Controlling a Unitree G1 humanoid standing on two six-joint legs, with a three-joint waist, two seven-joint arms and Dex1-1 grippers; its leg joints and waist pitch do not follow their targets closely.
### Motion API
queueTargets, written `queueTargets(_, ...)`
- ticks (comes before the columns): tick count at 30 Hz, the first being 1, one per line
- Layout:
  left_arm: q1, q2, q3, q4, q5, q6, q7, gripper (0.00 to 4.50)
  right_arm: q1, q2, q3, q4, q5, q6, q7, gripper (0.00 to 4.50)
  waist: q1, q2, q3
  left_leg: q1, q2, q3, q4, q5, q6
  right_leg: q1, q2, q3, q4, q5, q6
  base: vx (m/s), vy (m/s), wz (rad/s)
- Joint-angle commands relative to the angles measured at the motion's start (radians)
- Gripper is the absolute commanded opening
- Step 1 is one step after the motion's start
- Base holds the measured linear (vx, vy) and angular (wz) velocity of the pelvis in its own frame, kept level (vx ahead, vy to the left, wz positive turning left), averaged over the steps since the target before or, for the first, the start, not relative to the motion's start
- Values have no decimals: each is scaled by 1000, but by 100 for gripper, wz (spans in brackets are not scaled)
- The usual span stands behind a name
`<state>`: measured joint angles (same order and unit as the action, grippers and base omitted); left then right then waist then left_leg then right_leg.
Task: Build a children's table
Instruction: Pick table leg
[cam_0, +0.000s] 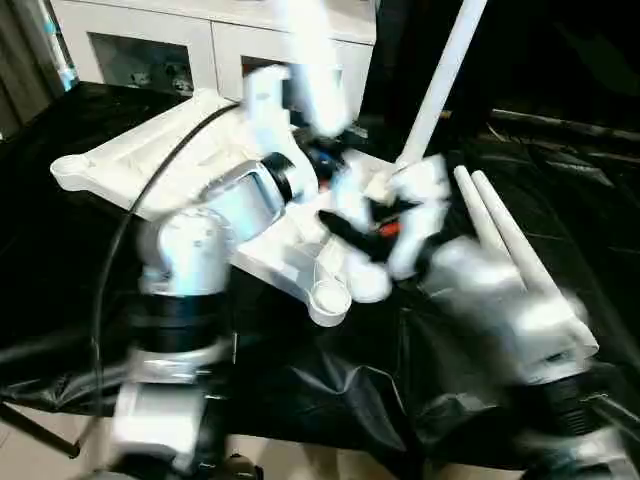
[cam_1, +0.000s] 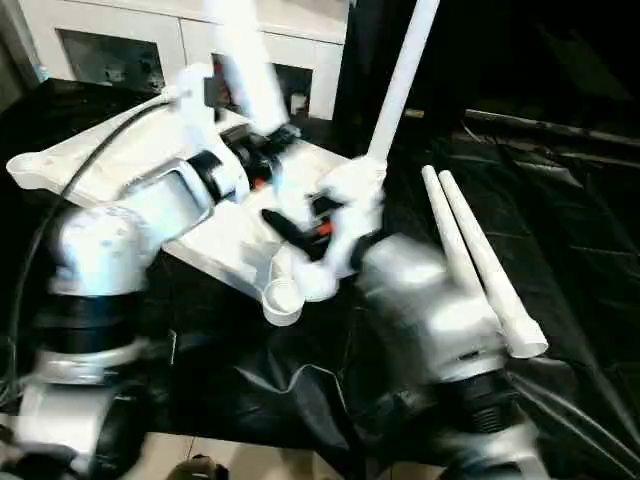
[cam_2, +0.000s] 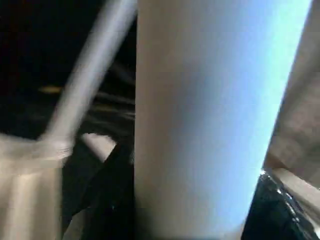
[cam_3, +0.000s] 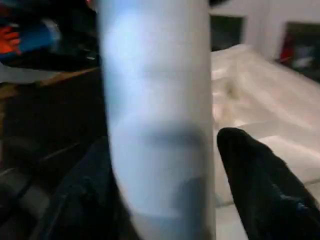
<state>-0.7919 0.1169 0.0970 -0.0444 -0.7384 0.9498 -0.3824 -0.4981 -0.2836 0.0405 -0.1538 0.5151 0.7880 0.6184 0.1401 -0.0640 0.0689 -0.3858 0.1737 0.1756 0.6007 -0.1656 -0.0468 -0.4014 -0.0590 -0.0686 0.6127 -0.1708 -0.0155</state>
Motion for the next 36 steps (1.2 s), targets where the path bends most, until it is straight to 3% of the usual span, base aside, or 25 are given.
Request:
queueTargets(1,-13,31,-19,-32,-55,28,-118,184,-27,-66,-68,1,63,80,69,304,-4,5,-75,25,51,-21,-71,-196,-43,54,-86,53,-68,-203,-111,0,0,0)
queueTargets(3,-38,51,14,-31,-109,51,-194,184,-41,-139,-79,-13,160,184,165,304,-1,10,-74,26,53,-21,-69,-197,-39,52,-88,54,-73,-238,-110,0,0,0)
queueTargets(5,-57,60,36,-17,-143,67,-224,184,-49,-171,-81,-11,198,237,197,304,0,9,-71,26,54,-20,-69,-202,-40,48,-88,53,-77,-271,-113,0,0,0)
queueTargets(8,-67,72,35,-2,-155,77,-242,184,-54,-192,-85,-9,221,263,222,304,1,6,-72,27,53,-21,-68,-210,-47,48,-90,51,-81,-307,-109,0,0,0)
queueTargets(12,-64,115,-5,30,-122,58,-289,184,-59,-232,-80,-25,264,305,264,304,3,10,-73,28,53,-22,-70,-209,-54,47,-88,51,-84,-335,-87,0,0,0)
queueTargets(17,-63,124,-6,47,-118,58,-311,183,-55,-237,-84,-38,298,343,259,267,4,2,-76,25,55,-22,-68,-186,-52,49,-90,50,-77,-306,-105,0,0,0)
queueTargets(20,-64,126,-8,53,-120,50,-317,183,-47,-243,-67,-43,294,345,265,226,6,0,-77,24,54,-20,-66,-176,-52,49,-92,50,-77,-303,-108,0,0,0)
queueTargets(26,-69,119,-11,64,-120,43,-314,183,-39,-233,-48,-39,285,347,240,203,7,6,-76,25,55,-22,-68,-188,-60,49,-92,50,-77,-306,-108,0,0,0)
queueTargets(30,-66,116,-9,64,-106,34,-296,182,-29,-193,-49,-25,246,323,175,200,6,2,-76,23,55,-22,-69,-189,-61,47,-94,50,-78,-321,-105,0,0,0)
queueTargets(31,-69,107,2,73,-105,38,-266,238,-25,-181,-44,-22,227,307,153,200,6,1,-77,24,55,-22,-68,-190,-64,48,-94,49,-78,-323,-102,0,0,0)
queueTargets(35,-72,57,54,93,-94,32,-134,261,-12,-126,-29,-16,145,233,47,198,2,1,-76,25,57,-22,-69,-196,-79,42,-94,50,-78,-318,-101,0,0,0)
queueTargets(36,-58,40,37,76,-29,2,-56,273,-8,-91,-23,-12,97,192,-25,196,2,-1,-78,25,55,-24,-69,-202,-78,48,-95,48,-80,-335,-94,0,0,0)
